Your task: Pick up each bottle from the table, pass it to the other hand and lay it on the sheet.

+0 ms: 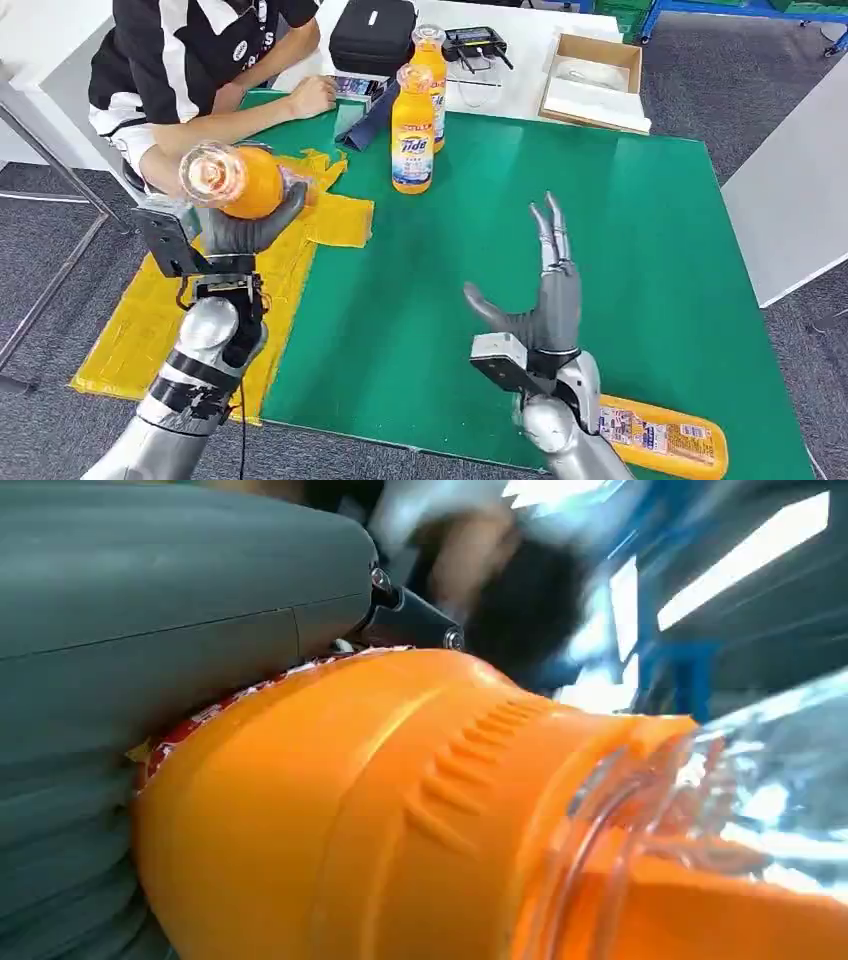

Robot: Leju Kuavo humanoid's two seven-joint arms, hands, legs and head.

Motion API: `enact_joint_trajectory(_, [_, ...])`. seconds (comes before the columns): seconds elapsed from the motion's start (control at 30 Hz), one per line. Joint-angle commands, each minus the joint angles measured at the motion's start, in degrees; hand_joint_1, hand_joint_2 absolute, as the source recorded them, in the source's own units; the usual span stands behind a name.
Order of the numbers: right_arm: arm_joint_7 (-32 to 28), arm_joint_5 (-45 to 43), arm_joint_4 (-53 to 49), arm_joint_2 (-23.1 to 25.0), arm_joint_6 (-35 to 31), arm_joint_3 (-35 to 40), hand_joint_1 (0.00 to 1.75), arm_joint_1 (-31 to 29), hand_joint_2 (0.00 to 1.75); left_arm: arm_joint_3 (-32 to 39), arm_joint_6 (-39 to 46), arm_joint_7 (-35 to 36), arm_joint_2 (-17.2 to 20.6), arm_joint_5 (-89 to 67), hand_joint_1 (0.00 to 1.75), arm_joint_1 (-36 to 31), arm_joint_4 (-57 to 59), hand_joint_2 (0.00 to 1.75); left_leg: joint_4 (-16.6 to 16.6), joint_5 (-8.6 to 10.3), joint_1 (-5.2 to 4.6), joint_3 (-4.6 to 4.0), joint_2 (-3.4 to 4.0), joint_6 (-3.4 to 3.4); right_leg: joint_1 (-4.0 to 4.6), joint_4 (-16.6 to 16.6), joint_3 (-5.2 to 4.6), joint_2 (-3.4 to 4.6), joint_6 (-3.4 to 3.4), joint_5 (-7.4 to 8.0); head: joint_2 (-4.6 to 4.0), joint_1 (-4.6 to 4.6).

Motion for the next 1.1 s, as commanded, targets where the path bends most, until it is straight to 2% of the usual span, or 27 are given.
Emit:
enact_joint_trajectory(0.03, [3.89,7.20,-14.22,-5.05,2.25,-5.48,0.00,4.34,1.75,-5.31,-2.57,16.44,7.73,-44.02,1.75,-8.93,16.25,1.75,0.02,-0.18,0.06,0.48,-0.15,-0.15,0.03,0.00,0.56,0.03,-0.16,-0.22,0.00,0.00])
enact_joint_trajectory(0.1, [10.71,10.45,-18.21,-8.69,15.36,-5.81,0.00,5.63,1.75,-9.88,-12.74,21.93,8.60,-57.70,1.75,-12.70,24.55,1.75,0.02,-0.13,0.06,0.45,-0.29,-0.14,0.03,0.00,0.57,-0.11,-0.15,-0.22,0.00,0.04])
enact_joint_trajectory(0.17, [11.77,13.10,-20.13,-8.68,18.25,-7.91,0.00,7.09,1.75,-13.96,-17.02,23.64,7.49,-65.38,1.75,-16.30,34.24,1.75,0.03,-0.09,0.06,0.47,-0.40,-0.15,0.03,-0.02,0.57,-0.22,-0.16,-0.23,0.00,0.00])
enact_joint_trajectory(0.23, [11.63,13.34,-20.38,-8.35,18.68,-8.36,0.00,7.42,1.75,-13.96,-14.66,23.08,6.26,-65.92,1.75,-17.01,37.88,1.75,-0.08,0.04,-0.02,0.34,-0.46,-0.08,-0.04,-0.07,0.43,-0.30,-0.10,-0.12,0.00,0.02])
enact_joint_trajectory(0.27, [11.63,13.34,-20.38,-8.35,18.68,-8.36,0.00,7.42,1.75,-13.96,-14.66,23.08,6.26,-65.92,1.75,-17.01,37.88,1.75,-0.04,0.01,0.00,0.28,-0.23,-0.06,-0.01,-0.07,0.30,-0.09,-0.08,-0.06,0.00,-0.02])
enact_joint_trajectory(0.3, [12.06,13.16,-20.73,-8.14,20.75,-8.60,0.00,7.82,1.75,-15.47,-19.15,23.71,5.25,-67.43,1.75,-18.29,42.20,1.75,0.02,-0.09,0.05,0.44,-0.21,-0.13,0.03,-0.03,0.49,-0.01,-0.15,-0.15,0.00,0.04])
enact_joint_trajectory(0.37, [12.43,13.12,-21.75,-8.32,22.01,-8.91,0.00,8.91,1.75,-16.35,-21.09,24.97,3.03,-68.86,1.75,-19.10,48.61,1.75,-0.05,-0.05,-0.01,0.38,-0.11,-0.06,-0.01,-0.07,0.39,-0.02,-0.05,-0.06,0.00,0.00])
enact_joint_trajectory(0.43, [13.40,14.40,-22.58,-8.70,22.66,-9.05,0.00,10.29,1.75,-14.35,-20.78,25.48,-0.19,-66.72,1.75,-19.61,55.70,1.75,-0.11,-0.06,-0.03,0.57,-0.20,-0.07,-0.04,-0.11,0.59,-0.09,-0.07,-0.13,0.00,0.02])
enact_joint_trajectory(0.53, [14.30,14.53,-23.62,-9.01,23.16,-9.22,0.00,11.93,1.75,-10.40,-20.36,26.55,-2.65,-62.73,1.75,-20.22,61.69,1.75,-0.06,-0.11,0.00,0.56,-0.09,-0.06,-0.01,-0.12,0.57,0.01,-0.06,-0.12,0.00,-0.02])
enact_joint_trajectory(0.57, [14.89,14.99,-23.64,-9.40,24.16,-8.79,0.00,12.16,1.75,-9.30,-19.83,27.09,-2.83,-61.86,1.75,-20.36,62.89,1.75,0.03,-0.24,0.05,0.74,-0.09,-0.11,0.02,-0.07,0.79,0.07,-0.12,-0.24,0.00,0.00])
enact_joint_trajectory(0.63, [16.44,16.39,-23.08,-10.87,27.50,-7.06,0.00,12.47,1.75,-6.62,-18.37,27.49,-2.69,-59.72,1.75,-20.24,63.97,1.75,-0.02,-0.12,0.01,0.42,0.06,-0.05,0.01,-0.09,0.43,0.14,-0.05,-0.07,0.00,0.02])
enact_joint_trajectory(0.67, [16.60,16.49,-22.66,-10.99,27.91,-6.56,0.00,12.69,1.75,-5.86,-18.19,27.18,-2.49,-59.03,1.75,-20.18,64.21,1.75,0.05,-0.23,0.04,0.63,0.05,-0.10,0.02,-0.05,0.66,0.20,-0.10,-0.19,0.00,-0.07])
enact_joint_trajectory(0.73, [16.60,16.55,-22.24,-10.98,27.88,-6.33,0.00,12.73,1.75,-5.79,-18.16,26.92,-2.31,-58.98,1.75,-20.20,64.30,1.75,-0.06,-0.07,0.02,0.37,0.00,-0.05,0.01,-0.11,0.43,0.14,-0.07,-0.05,0.00,0.02])
enact_joint_trajectory(0.9, [16.64,16.53,-22.30,-11.12,27.90,-6.27,0.00,12.46,1.75,-5.41,-18.30,26.81,-2.48,-58.64,1.75,-20.22,64.11,1.75,-0.03,-0.08,0.02,0.54,-0.04,-0.10,0.01,-0.06,0.58,0.18,-0.10,-0.06,0.00,0.00])
enact_joint_trajectory(0.93, [17.20,15.82,-22.16,-11.87,30.10,-5.53,0.00,12.51,1.75,-3.61,-18.66,26.26,-2.65,-56.73,0.80,-19.89,63.89,1.75,-0.04,-0.05,0.00,0.54,-0.06,-0.07,0.00,-0.07,0.56,0.12,-0.06,-0.03,0.00,-0.02])
enact_joint_trajectory(0.97, [17.46,14.97,-22.13,-12.52,31.63,-5.03,0.00,12.85,1.75,-2.79,-18.89,25.05,-2.55,-55.69,0.00,-19.52,63.58,1.75,-0.01,-0.11,0.04,0.72,0.03,-0.14,0.03,-0.05,0.73,0.27,-0.13,-0.07,0.00,0.00])
enact_joint_trajectory(1.03, [17.66,13.11,-21.65,-14.18,34.39,-4.29,0.00,13.68,1.75,0.20,-21.73,20.94,-2.39,-51.30,0.00,-18.69,63.03,1.75,-0.03,-0.13,0.05,0.86,0.01,-0.13,0.04,-0.10,0.89,0.28,-0.13,-0.08,0.00,0.00])
enact_joint_trajectory(1.07, [17.74,11.22,-21.51,-14.95,35.96,-4.20,0.00,14.34,1.75,0.69,-20.06,18.85,-2.07,-50.40,0.00,-17.85,61.61,0.00,-0.07,-0.10,0.04,0.92,0.01,-0.11,0.03,-0.13,0.93,0.24,-0.11,-0.06,0.00,0.00])
enact_joint_trajectory(1.1, [17.92,9.43,-21.51,-15.60,37.67,-4.17,0.00,14.72,1.75,1.90,-20.41,17.38,-2.18,-48.47,0.00,-17.53,60.91,0.00,-0.06,-0.07,0.03,0.92,-0.05,-0.07,0.02,-0.11,0.95,0.13,-0.06,-0.05,0.00,-0.02])
